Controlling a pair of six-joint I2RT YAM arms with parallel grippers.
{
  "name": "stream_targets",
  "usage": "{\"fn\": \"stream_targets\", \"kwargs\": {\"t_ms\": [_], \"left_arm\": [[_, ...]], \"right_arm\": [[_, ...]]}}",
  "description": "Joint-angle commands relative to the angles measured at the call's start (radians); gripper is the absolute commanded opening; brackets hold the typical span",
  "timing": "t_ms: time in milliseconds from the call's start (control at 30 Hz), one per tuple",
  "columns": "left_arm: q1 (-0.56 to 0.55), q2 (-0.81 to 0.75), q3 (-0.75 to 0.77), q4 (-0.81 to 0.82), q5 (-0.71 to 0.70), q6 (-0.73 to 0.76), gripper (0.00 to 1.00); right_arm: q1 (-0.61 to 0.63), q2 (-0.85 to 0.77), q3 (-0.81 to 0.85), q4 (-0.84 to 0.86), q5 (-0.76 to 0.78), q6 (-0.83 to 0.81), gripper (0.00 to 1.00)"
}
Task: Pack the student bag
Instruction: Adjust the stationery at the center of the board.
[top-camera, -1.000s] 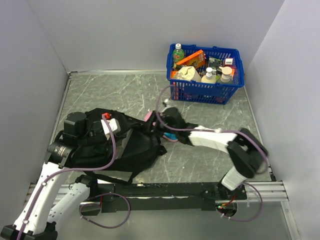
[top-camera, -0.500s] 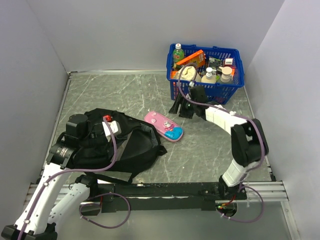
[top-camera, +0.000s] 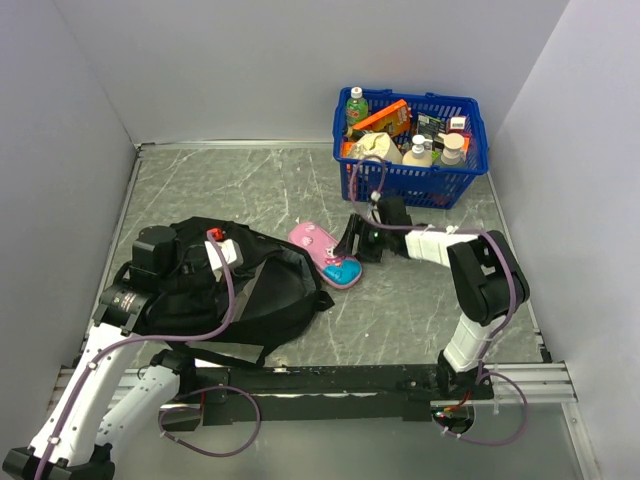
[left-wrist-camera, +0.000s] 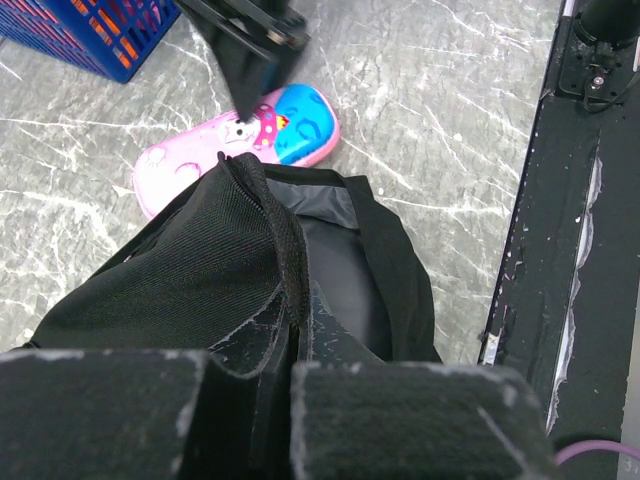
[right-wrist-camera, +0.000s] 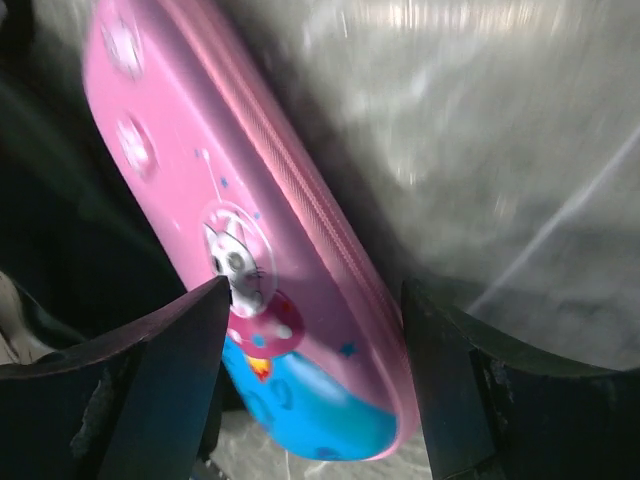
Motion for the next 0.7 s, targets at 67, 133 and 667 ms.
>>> {"fn": "stream_targets", "kwargs": {"t_ms": [67,133,667], "left_arm": [[-0.004,-0.011,0.035,0.03,0.039,0.006,0.01],[-0.004,-0.013,0.033,0.027,0.037,0.007,0.01],[-0.004,0.0,0.056,0.011,0.029,0.023,0.01]], "right_arm": [[0.074,-0.109,-0.178,0.21,-0.111,0.126,0.76],[0.112,-0.144,-0.24,0.248,-0.096,0.15,0.77],[0.027,-0.131,-0.151,0.158,0.058,0.028,0.76]]}}
